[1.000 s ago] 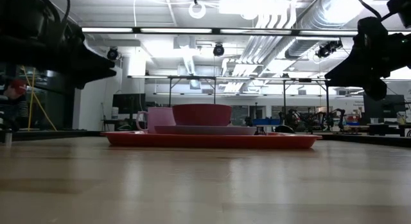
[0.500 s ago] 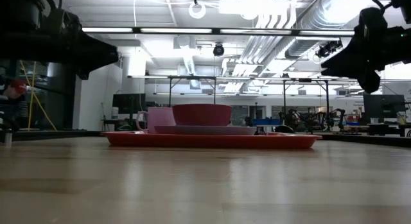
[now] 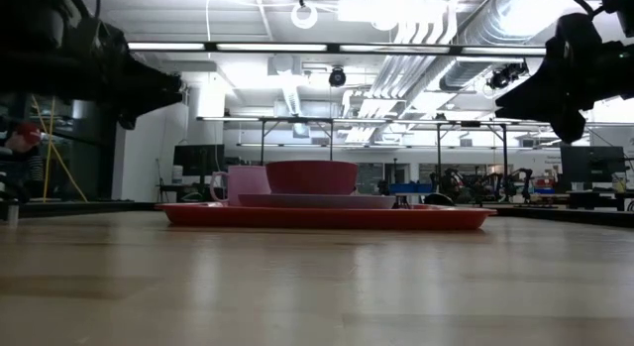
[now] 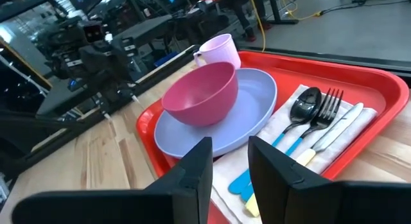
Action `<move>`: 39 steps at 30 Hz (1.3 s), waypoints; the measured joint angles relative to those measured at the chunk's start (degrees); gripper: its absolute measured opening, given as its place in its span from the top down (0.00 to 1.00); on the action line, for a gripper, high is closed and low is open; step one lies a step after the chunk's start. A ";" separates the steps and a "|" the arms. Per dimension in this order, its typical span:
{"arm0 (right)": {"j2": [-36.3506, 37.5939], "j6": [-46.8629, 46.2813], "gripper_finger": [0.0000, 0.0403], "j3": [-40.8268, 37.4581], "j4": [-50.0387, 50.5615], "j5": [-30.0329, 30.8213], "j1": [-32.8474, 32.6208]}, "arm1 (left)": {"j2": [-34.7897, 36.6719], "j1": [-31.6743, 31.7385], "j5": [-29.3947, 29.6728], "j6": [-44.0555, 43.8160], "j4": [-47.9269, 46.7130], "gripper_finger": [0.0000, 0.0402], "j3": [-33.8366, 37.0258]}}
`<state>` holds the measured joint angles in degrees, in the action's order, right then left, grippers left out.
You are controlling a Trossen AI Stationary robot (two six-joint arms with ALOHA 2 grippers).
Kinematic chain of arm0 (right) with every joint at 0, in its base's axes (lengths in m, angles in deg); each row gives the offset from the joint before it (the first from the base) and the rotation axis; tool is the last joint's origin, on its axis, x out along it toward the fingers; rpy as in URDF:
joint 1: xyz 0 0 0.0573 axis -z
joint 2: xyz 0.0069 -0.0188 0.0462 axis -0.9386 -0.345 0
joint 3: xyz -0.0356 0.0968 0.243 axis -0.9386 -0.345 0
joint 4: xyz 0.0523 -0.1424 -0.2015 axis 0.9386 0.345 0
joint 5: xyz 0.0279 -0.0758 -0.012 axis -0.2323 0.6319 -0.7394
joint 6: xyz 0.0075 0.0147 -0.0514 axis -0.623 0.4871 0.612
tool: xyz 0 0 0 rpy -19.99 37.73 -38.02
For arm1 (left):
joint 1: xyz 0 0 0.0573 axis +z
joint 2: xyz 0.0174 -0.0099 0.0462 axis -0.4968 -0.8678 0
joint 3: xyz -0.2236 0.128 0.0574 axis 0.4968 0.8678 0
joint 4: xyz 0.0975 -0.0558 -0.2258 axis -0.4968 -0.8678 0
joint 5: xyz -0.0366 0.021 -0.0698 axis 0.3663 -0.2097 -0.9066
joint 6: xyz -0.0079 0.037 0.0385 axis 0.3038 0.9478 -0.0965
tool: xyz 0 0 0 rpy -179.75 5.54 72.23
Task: Set up tray
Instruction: Return to Home Position
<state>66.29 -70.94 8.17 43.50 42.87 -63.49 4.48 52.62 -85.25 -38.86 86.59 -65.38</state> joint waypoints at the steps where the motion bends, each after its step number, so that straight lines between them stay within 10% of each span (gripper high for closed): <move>1: 0.00 0.46 0.80 0.00 0.01 -0.34 0.00 | 0.00 0.00 -0.26 -0.57 -1.09 0.47 0.00; 39: -0.02 -2.41 0.80 0.02 -0.02 -9.01 0.00 | 0.11 -4.27 -2.32 0.29 -6.06 0.47 0.04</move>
<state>66.27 -73.35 8.19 43.48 33.86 -63.49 4.59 48.35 -87.57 -38.57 80.53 -65.34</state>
